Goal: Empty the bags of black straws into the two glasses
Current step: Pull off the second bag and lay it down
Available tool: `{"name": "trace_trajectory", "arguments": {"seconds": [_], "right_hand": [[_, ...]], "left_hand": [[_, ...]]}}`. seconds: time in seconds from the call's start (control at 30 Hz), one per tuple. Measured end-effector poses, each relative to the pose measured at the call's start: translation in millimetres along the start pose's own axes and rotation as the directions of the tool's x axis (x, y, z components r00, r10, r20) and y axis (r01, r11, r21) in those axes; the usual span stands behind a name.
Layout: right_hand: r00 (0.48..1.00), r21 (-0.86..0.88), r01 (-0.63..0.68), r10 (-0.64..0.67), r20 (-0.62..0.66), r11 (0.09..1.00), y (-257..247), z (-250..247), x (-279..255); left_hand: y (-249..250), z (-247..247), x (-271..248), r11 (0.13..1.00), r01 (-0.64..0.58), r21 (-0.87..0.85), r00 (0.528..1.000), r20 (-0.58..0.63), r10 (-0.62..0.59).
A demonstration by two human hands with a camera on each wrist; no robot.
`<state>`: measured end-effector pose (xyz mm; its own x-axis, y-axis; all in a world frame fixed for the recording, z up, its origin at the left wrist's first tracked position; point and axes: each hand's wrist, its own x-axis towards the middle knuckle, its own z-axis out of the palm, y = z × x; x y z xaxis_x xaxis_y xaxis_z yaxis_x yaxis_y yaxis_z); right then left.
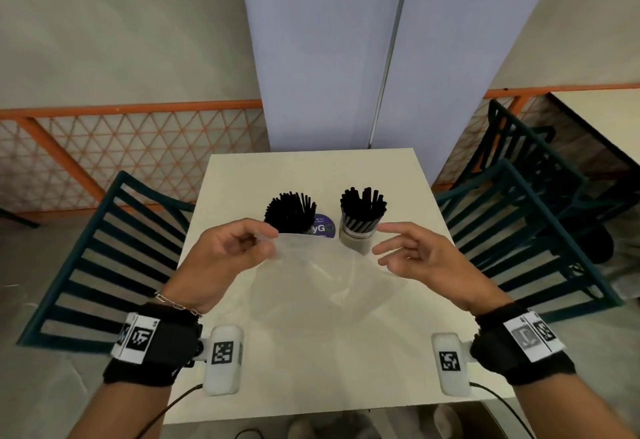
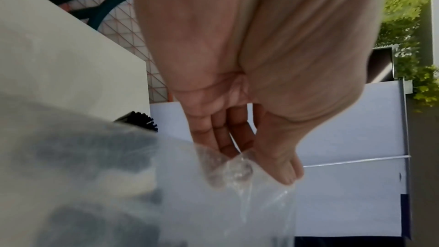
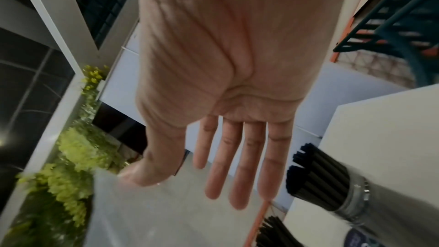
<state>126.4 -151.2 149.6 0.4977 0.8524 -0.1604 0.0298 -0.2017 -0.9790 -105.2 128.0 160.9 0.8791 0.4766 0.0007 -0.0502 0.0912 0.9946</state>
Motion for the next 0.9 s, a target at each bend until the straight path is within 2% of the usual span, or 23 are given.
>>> {"name": "trace_trajectory", "arguments": {"seconds": [0.1,0.2,0.27,0.33,0.43,0.57,0.77,0.83,0.9], "right_hand": [[0.996,0.058,0.059,-0.062,0.065,0.997,-6.0,3.1,3.3],[0.988,0.061,0.033,-0.042,0.146,0.998,-3.2,2.5,1.9],[0.997,-0.015,0.034,-0.033,0.070,0.999,-4.1,10.3,5.0],[0.994,-0.060,0.054,-0.059,-0.087,0.997,-5.7,21.2,12.0],[0.966,-0.026,0.126,-0.129,-0.224,0.992,-6.3,29.5,20.4],[0.929,-0.004,0.127,-0.120,-0.351,0.992,-8.7,16.8,20.2],[0.944,0.079,0.123,-0.092,-0.315,0.989,-19.7,8.7,19.6],[0.953,-0.004,0.086,-0.083,-0.291,0.996,-27.3,6.0,16.8],[0.954,-0.225,0.033,-0.098,-0.283,0.974,-37.6,3.0,12.6]], "left_hand": [[-1.1,3.2,3.5,0.999,-0.012,-0.041,0.998,-0.057,0.010],[-3.9,0.2,4.2,0.988,-0.021,-0.151,0.988,-0.153,-0.002],[-7.5,-1.6,5.6,0.970,-0.025,-0.241,0.980,-0.196,-0.023],[-7.5,2.1,7.4,0.952,0.012,-0.306,0.963,-0.254,-0.094],[-10.5,5.2,9.3,0.957,0.036,-0.288,0.940,-0.316,-0.130],[-16.3,-10.5,7.5,0.960,-0.008,-0.279,0.926,-0.364,-0.098],[-17.8,-7.8,12.0,0.968,-0.033,-0.248,0.924,-0.378,-0.065],[-15.5,-5.6,14.2,0.964,-0.049,-0.260,0.927,-0.372,-0.053],[-12.5,-2.9,16.6,0.974,-0.040,-0.221,0.932,-0.361,-0.044]]}}
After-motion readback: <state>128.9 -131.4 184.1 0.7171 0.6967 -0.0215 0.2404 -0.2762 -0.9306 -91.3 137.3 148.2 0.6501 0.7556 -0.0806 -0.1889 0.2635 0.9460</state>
